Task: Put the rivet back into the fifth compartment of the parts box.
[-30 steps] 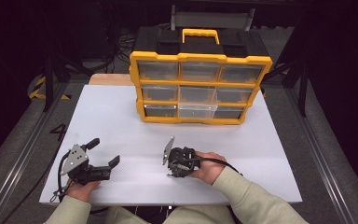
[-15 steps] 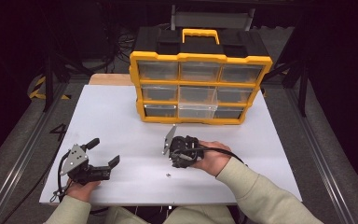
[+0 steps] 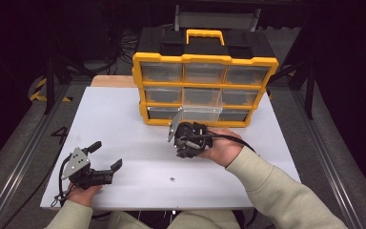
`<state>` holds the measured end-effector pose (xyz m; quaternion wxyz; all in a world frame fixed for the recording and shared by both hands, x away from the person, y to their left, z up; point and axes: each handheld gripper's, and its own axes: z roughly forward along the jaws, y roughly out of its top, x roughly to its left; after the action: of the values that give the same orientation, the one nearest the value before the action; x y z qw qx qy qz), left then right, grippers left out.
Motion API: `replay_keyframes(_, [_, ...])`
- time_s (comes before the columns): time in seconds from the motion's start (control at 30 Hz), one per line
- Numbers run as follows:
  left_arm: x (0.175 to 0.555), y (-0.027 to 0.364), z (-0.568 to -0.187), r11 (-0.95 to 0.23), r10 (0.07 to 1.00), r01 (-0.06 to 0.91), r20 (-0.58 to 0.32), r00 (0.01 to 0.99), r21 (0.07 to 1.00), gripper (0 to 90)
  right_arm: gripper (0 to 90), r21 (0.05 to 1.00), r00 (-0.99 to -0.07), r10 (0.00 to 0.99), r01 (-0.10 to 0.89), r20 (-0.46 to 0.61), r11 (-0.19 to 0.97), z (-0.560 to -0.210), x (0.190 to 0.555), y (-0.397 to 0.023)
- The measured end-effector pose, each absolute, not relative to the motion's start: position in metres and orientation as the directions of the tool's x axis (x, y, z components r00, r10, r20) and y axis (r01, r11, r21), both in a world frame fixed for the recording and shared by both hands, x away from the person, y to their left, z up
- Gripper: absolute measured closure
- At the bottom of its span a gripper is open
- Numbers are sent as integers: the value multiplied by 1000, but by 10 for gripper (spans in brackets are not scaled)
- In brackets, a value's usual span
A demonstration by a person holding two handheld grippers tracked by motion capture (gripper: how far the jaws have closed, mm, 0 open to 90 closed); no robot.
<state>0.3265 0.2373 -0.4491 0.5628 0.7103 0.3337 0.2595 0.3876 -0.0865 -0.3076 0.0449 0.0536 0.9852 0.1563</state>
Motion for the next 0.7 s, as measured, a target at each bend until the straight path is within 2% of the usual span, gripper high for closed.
replay_keyframes(0.7, [326, 238, -449, -136, 767, 183, -14, 642, 974, 26, 827, 353, -973, 189, 132, -130, 926, -251, 411, -91])
